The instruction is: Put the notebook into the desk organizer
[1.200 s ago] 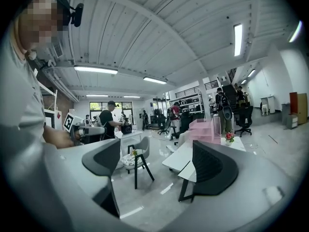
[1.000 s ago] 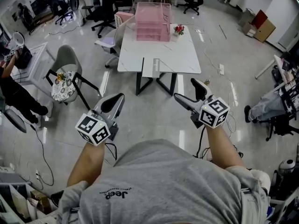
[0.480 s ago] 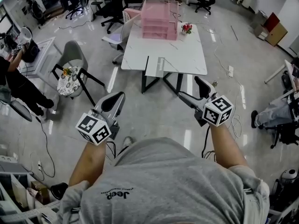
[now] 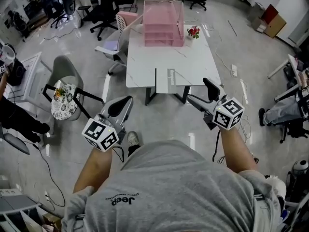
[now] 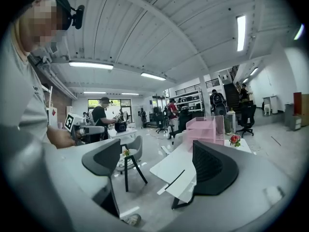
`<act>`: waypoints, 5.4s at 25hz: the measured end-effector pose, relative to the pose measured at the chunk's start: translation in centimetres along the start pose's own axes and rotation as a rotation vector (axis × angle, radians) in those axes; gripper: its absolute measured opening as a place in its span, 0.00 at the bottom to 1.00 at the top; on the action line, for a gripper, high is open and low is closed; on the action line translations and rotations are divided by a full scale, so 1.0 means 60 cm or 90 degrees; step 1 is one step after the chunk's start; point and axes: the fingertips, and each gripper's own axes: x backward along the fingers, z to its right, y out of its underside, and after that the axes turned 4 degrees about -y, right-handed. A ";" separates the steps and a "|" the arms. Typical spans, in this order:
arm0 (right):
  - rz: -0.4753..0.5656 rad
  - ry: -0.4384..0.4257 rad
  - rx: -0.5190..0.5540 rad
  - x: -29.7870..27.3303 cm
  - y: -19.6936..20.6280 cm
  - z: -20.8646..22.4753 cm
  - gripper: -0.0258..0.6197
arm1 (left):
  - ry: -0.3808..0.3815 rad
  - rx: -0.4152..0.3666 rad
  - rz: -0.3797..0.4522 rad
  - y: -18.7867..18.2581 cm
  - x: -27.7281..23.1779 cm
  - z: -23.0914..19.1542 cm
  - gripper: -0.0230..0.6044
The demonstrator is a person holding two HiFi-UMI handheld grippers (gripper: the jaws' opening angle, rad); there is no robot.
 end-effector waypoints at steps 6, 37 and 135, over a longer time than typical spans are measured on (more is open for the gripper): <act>-0.006 0.058 -0.018 -0.191 -0.036 0.032 0.72 | 0.083 -0.006 -0.026 -0.043 -0.069 -0.206 0.13; -0.093 0.061 -0.182 -0.378 0.101 0.375 0.72 | 0.139 0.037 -0.130 0.053 -0.435 -0.394 0.13; 0.080 0.138 -0.823 -0.721 0.393 0.639 0.06 | 0.171 0.125 -0.243 0.206 -0.435 -0.556 0.13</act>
